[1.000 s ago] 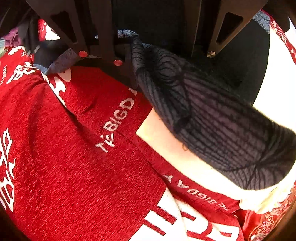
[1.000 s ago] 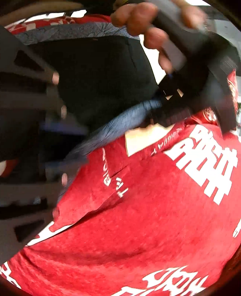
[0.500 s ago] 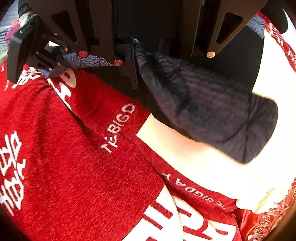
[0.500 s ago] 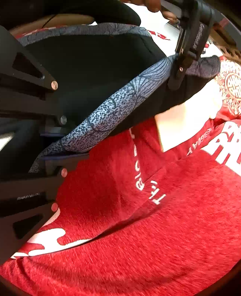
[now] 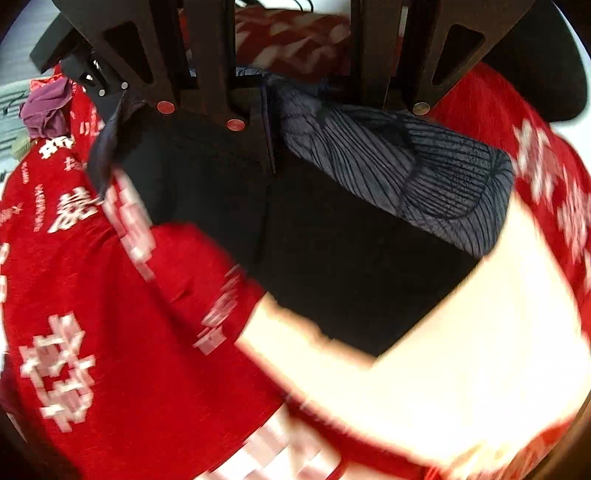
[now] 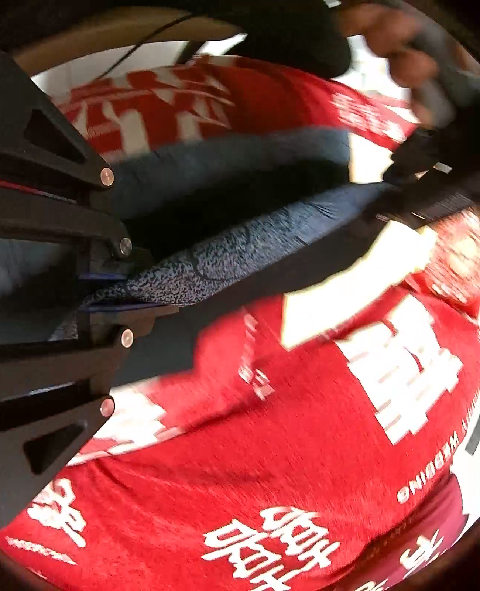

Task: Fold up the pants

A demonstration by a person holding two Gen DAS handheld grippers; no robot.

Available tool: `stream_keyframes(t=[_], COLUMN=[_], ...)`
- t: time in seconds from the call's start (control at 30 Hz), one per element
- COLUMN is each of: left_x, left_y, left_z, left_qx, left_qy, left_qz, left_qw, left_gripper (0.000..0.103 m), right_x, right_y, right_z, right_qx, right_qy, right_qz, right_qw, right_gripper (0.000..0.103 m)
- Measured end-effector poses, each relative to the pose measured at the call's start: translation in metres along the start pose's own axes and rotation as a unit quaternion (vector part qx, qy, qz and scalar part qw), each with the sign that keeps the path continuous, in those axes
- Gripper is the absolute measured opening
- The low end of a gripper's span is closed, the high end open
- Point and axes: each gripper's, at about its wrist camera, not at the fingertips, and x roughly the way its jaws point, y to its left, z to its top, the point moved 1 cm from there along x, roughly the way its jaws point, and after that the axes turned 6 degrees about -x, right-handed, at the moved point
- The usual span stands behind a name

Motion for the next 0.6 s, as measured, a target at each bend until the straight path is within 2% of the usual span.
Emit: stream_keyframes(t=[0.07,0.13,0.17,0.3,0.47,0.5,0.53,0.6], left_x=[0.017,0.012,0.010,0.006,-0.014,-0.018,-0.022,-0.032], left_y=[0.020,0.023,0.022,0.026,0.040,0.040,0.041,0.039], left_z=[-0.008,-0.011,-0.010,-0.011,-0.022,-0.023,-0.025,-0.028], left_qx=[-0.024,-0.024,-0.020,-0.014,-0.020,-0.019,-0.017,-0.008], left_qy=[0.021,0.009,0.008,0.008,0.001,-0.003,-0.009,-0.021], left_qz=[-0.001,-0.018,-0.017,-0.009,0.002,0.007,0.014,0.031], left_qw=[0.9995,0.9995,0.9996,0.9998,0.9998,0.9998,0.9997,0.9993], left_gripper=[0.020,0.020,0.020,0.020,0.020,0.020,0.020,0.020], right_x=[0.017,0.028,0.027,0.025,0.019,0.016,0.013,0.002], right_y=[0.028,0.044,0.045,0.037,0.047,0.048,0.050,0.051], right_z=[-0.009,-0.014,-0.014,-0.013,-0.010,-0.010,-0.010,-0.010], right_qx=[0.005,0.011,0.020,0.062,0.034,0.038,0.041,0.048], right_qy=[0.030,0.037,0.036,0.045,0.062,0.062,0.061,0.055], right_qz=[0.000,-0.029,-0.039,-0.029,-0.050,-0.043,-0.034,-0.016], right_qw=[1.000,0.999,0.998,0.997,0.996,0.996,0.997,0.997], right_gripper=[0.010,0.011,0.011,0.016,0.022,0.031,0.050,0.074])
